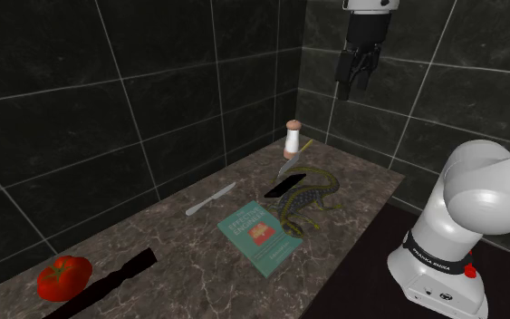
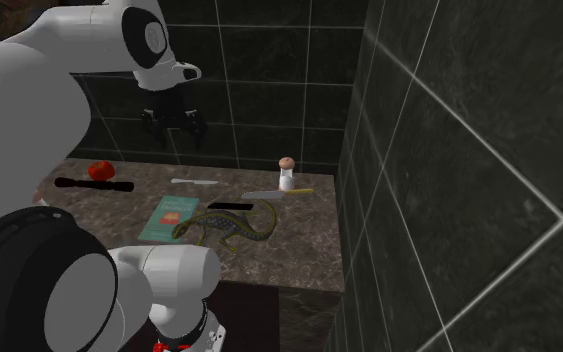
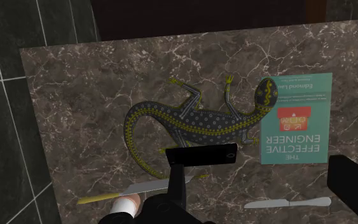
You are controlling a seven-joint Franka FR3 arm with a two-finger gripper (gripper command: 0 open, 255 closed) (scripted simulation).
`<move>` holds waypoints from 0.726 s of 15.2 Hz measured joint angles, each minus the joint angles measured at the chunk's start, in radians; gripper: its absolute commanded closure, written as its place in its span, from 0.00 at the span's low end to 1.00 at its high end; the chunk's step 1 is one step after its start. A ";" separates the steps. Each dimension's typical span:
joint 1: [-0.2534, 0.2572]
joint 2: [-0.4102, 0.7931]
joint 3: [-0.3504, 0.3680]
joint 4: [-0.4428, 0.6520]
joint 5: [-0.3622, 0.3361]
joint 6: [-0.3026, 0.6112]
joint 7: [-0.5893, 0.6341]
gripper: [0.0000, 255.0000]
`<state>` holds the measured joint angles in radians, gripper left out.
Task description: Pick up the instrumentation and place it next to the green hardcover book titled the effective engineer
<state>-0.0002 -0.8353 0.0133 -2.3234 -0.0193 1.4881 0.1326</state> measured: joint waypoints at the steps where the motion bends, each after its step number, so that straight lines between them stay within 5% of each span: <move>1: 0.000 0.000 0.000 0.000 0.000 0.000 0.000 0.00; 11: -0.041 0.209 -0.122 -0.018 -0.065 0.247 -0.107 0.00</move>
<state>-0.0408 -0.6266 -0.1092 -2.3418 -0.0846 1.7347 0.0251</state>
